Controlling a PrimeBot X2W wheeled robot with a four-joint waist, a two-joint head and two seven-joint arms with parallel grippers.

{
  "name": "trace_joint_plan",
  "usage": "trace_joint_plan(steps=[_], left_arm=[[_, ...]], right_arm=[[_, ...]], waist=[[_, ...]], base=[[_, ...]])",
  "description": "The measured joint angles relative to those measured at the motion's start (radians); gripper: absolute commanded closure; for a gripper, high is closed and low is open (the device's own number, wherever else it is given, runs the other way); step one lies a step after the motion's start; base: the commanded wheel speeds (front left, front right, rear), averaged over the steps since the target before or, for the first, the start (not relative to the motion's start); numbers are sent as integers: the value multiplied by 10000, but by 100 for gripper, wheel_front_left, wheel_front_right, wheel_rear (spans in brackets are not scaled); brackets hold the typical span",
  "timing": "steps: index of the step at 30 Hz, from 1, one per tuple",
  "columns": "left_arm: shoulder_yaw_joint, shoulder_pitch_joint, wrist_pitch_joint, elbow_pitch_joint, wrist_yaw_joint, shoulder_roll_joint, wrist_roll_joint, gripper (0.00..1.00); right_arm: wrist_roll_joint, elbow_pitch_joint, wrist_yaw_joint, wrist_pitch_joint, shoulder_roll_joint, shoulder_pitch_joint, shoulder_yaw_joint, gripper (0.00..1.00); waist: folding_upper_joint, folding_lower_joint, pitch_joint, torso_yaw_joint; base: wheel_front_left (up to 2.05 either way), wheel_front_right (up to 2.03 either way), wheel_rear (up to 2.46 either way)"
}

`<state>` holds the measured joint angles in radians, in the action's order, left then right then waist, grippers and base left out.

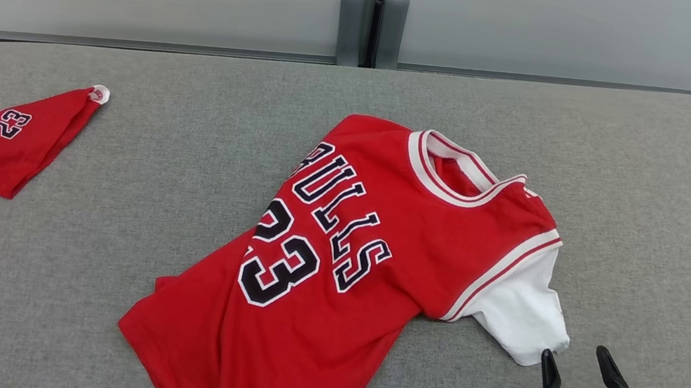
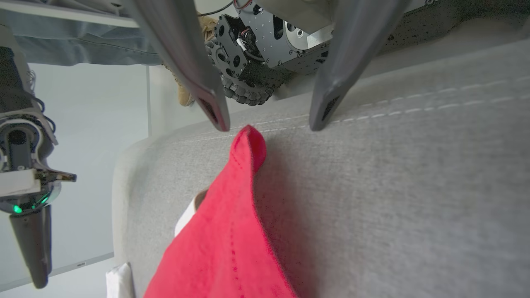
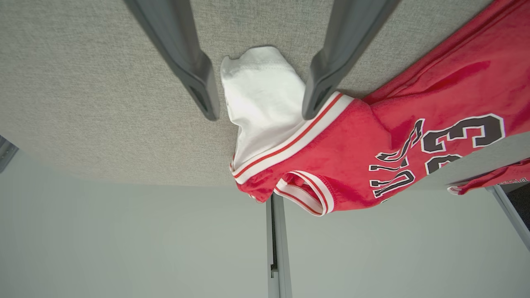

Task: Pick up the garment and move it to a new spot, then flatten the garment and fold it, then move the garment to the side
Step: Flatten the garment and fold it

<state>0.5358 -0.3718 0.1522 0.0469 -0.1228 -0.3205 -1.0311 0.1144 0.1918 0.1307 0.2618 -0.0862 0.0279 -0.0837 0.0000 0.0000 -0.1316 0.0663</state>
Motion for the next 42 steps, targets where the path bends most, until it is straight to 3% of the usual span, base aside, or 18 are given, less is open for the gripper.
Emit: trace_joint_plan(steps=[5,8,11,15,23,24,25,29,34,42], left_arm=[[-1172,-290,-548,-531,522,-848,-61,0],[-1799,409,-805,-748,930,-1175,224,0],[-1933,1480,-637,-637,1246,-1112,410,0],[-1379,2538,186,447,1530,-945,723,0],[-905,3991,568,1983,871,-144,462,0],[-872,4090,581,2119,840,-134,512,84],[-846,4187,495,2253,840,-90,587,100],[-782,4487,75,2665,828,-79,1024,100],[-1070,5306,-1241,3542,1066,117,1651,100],[-1377,7110,-1973,5120,966,-90,2080,100]], right_arm=[[-2,-4,0,0,10,26,21,0],[-13,-8,0,0,12,26,-40,0],[-17,8,0,-2,13,-6,-190,0],[-13,6,0,-2,33,-128,-242,0],[21,56,0,0,71,-167,-199,0],[31,52,0,0,84,-167,-207,0],[35,46,0,0,94,-170,-186,0],[46,25,0,0,109,-187,-167,0],[42,-21,0,0,140,-199,-132,0],[42,50,0,0,123,-541,-240,0]], waist=[[1,0,123,63],[0,0,123,62],[1,0,112,155],[1,0,70,426],[1,0,-186,995],[0,0,-218,1053],[1,-1,-257,1102],[0,0,-380,1193],[0,0,-509,1182],[1,0,-634,1169]], base=[[0,0,0],[0,0,0],[0,0,0],[0,0,0],[0,0,0],[0,0,0],[0,0,0],[0,0,0],[0,0,0],[0,0,0]])
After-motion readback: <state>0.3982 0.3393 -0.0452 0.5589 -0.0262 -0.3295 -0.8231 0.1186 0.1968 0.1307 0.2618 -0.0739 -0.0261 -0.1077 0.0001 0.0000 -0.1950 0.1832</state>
